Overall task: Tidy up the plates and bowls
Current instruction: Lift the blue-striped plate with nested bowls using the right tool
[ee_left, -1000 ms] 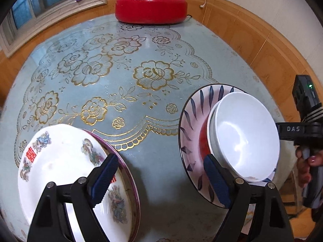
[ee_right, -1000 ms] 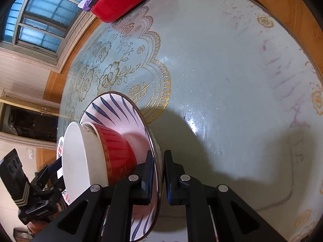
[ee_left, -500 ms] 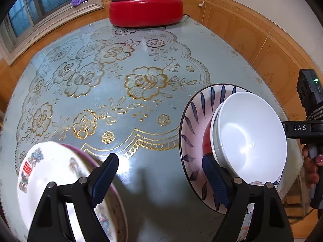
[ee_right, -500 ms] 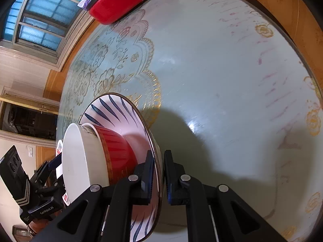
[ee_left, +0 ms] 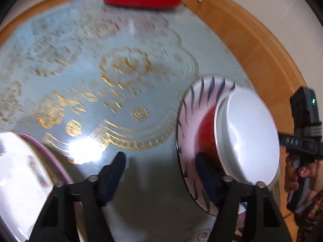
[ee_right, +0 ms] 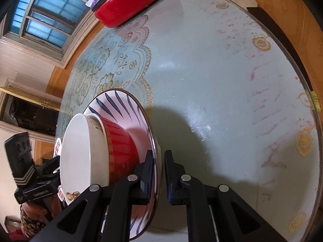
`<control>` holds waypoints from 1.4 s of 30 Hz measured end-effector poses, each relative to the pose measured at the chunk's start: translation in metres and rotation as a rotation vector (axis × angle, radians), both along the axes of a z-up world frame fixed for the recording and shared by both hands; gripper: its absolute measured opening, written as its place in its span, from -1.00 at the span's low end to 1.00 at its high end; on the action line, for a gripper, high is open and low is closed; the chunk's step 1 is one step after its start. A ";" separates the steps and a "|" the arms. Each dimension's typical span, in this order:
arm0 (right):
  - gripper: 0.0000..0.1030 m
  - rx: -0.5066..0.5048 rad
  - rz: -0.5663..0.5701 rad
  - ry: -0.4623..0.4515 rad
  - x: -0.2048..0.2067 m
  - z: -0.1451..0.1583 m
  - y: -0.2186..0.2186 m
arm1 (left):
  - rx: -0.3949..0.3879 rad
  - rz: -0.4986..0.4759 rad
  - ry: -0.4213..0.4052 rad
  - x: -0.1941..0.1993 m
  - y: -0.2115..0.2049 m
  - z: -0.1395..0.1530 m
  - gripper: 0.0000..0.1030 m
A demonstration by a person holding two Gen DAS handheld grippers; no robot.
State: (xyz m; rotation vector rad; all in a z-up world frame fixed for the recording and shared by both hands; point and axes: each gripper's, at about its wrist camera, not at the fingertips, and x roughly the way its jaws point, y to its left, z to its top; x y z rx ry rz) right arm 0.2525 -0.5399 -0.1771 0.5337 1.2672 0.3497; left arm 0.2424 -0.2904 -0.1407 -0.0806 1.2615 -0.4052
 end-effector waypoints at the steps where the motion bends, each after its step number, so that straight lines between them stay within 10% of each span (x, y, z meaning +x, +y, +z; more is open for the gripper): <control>1: -0.73 -0.001 0.002 -0.001 0.000 0.000 -0.001 | -0.005 -0.011 0.015 0.000 -0.002 -0.004 0.09; 16: -0.73 -0.061 0.094 -0.043 0.004 0.005 0.009 | -0.018 0.007 -0.101 0.012 -0.006 -0.009 -0.05; 23: -0.73 -0.101 0.160 -0.075 0.008 0.008 0.014 | -0.019 -0.080 -0.163 0.000 -0.021 -0.004 -0.77; 42: -0.81 -0.115 0.233 -0.109 0.013 0.009 0.016 | -0.069 -0.018 -0.184 -0.010 -0.016 -0.004 -0.80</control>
